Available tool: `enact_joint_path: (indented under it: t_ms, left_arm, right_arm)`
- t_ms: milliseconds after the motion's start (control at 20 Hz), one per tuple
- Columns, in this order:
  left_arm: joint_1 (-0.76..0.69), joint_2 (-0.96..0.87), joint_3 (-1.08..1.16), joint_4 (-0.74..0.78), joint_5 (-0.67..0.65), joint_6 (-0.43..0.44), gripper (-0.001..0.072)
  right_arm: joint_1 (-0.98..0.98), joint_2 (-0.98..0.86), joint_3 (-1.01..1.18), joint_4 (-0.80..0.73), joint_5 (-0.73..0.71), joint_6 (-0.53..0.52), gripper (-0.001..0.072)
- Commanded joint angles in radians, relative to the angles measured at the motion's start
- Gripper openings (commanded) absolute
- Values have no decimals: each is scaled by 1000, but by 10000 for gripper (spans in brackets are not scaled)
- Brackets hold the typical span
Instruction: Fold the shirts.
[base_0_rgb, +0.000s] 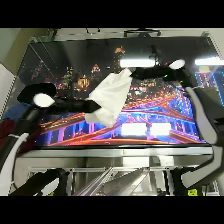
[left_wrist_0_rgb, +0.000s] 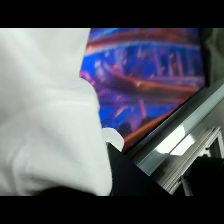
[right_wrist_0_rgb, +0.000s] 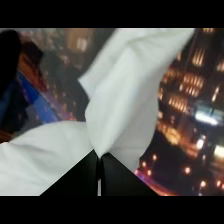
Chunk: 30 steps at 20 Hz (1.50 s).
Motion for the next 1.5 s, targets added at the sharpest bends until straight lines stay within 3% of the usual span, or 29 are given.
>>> enact_joint_path:
  t_ms: [0,300,500,800,1200,1250,1300,1350,1400,1450]
  left_arm:
    - [146,159,173,-76,-73,1,18]
    - [386,294,486,-115,-182,-2,20]
    - [356,245,507,-119,-299,-2,19]
    - [241,39,284,-20,-308,8,17]
    - [240,-364,84,-24,-257,194,16]
    - [241,-402,85,-26,-256,196,16]
    - [242,-442,98,-26,-266,202,16]
    - [244,-476,121,-21,-287,202,17]
    - [245,-509,153,-21,-325,205,71]
    - [244,-535,192,-21,-366,212,346]
  right_arm:
    - [-84,278,1,-12,76,-43,13]
    - [-101,715,1,-142,95,-35,13]
    - [-99,775,-2,-246,150,17,14]
    - [-99,566,-181,-255,224,16,15]
    - [-66,66,-333,-109,204,-108,25]
    - [-61,30,-333,-87,196,-112,115]
    - [-63,7,-332,-67,196,-114,311]
    - [-68,3,-329,-67,199,-114,404]
    - [-79,11,-322,-66,211,-114,406]
    - [-101,31,-309,-67,249,-113,405]
